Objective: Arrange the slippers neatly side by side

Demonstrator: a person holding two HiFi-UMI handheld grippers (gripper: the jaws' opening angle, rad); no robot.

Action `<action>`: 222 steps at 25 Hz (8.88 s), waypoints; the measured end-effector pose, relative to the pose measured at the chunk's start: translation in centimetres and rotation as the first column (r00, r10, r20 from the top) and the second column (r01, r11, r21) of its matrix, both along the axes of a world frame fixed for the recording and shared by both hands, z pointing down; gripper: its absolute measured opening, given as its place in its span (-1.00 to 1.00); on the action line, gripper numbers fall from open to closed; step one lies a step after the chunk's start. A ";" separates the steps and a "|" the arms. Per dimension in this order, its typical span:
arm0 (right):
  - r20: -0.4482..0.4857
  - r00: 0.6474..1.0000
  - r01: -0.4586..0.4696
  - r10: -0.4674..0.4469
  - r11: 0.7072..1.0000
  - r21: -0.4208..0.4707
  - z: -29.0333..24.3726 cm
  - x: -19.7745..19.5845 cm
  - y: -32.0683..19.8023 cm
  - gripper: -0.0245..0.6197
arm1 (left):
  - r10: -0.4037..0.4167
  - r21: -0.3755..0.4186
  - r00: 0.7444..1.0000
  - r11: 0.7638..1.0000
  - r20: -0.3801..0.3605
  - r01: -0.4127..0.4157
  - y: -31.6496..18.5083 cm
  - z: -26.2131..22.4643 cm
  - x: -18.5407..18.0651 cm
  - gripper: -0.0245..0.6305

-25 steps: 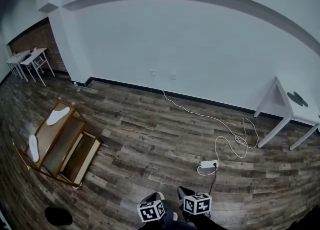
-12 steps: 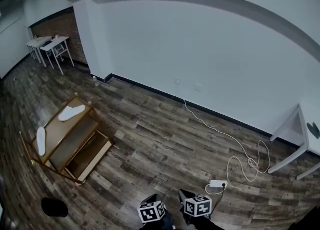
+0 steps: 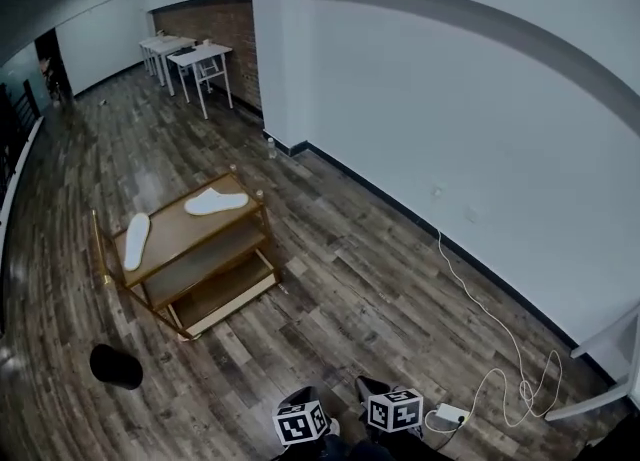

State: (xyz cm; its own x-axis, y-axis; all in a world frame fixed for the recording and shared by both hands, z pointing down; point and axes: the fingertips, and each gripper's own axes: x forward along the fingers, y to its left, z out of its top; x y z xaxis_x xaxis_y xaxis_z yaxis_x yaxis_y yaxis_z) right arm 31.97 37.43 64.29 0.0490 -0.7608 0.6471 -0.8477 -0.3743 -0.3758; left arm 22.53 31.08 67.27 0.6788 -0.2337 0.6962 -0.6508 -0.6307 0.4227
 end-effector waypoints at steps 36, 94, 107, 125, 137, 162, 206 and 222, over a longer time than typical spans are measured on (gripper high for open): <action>0.022 0.768 0.638 -0.640 0.768 0.055 -0.8 -4.3 -14.0 -0.93 | -0.665 0.029 0.746 0.746 0.010 0.665 -5.0 -0.9 -6.2 -0.93; 0.049 0.727 0.687 -0.685 0.726 -0.039 2.1 -10.7 -58.0 -0.93 | -0.692 -0.056 0.721 0.719 0.040 0.693 -48.4 2.9 -12.1 -0.93; 0.043 0.702 0.712 -0.711 0.701 -0.031 1.4 -5.2 -70.1 -0.93 | -0.686 -0.033 0.726 0.725 0.038 0.687 -60.3 1.5 -6.2 -0.93; 0.044 0.760 0.649 -0.649 0.760 -0.005 0.5 -3.9 -77.3 -0.93 | -0.617 0.025 0.787 0.787 -0.002 0.617 -70.5 -1.4 -4.4 -0.93; -0.045 0.750 0.661 -0.660 0.751 -0.007 -0.3 -3.3 -82.9 -0.93 | -0.499 0.124 0.866 0.858 -0.024 0.498 -78.1 -3.9 -3.8 -0.93; 0.158 -0.162 0.678 -0.974 -0.226 -0.700 8.7 5.2 -84.6 -0.53 | -0.530 0.085 0.848 0.845 -0.008 0.529 -77.1 -2.3 -7.9 -0.93; 0.301 0.544 0.819 -0.783 0.416 -0.396 5.9 2.4 -88.0 -0.58 | -0.562 0.081 0.825 0.822 -0.054 0.564 -75.9 -3.1 -8.4 -0.93; 0.653 0.555 0.789 -0.515 0.575 -0.217 5.0 -25.0 -88.2 -0.58 | -0.692 0.033 0.721 0.720 -0.030 0.693 -70.4 -1.0 -15.8 -0.93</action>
State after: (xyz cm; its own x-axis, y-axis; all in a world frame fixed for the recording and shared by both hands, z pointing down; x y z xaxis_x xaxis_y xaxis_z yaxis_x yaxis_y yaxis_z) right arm 6.97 -50.82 69.32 -0.7433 -0.0513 0.6670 -0.6671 -0.0172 -0.7447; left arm 6.69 -39.29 66.25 0.3266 -0.6690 0.6677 -0.9068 -0.0225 0.4209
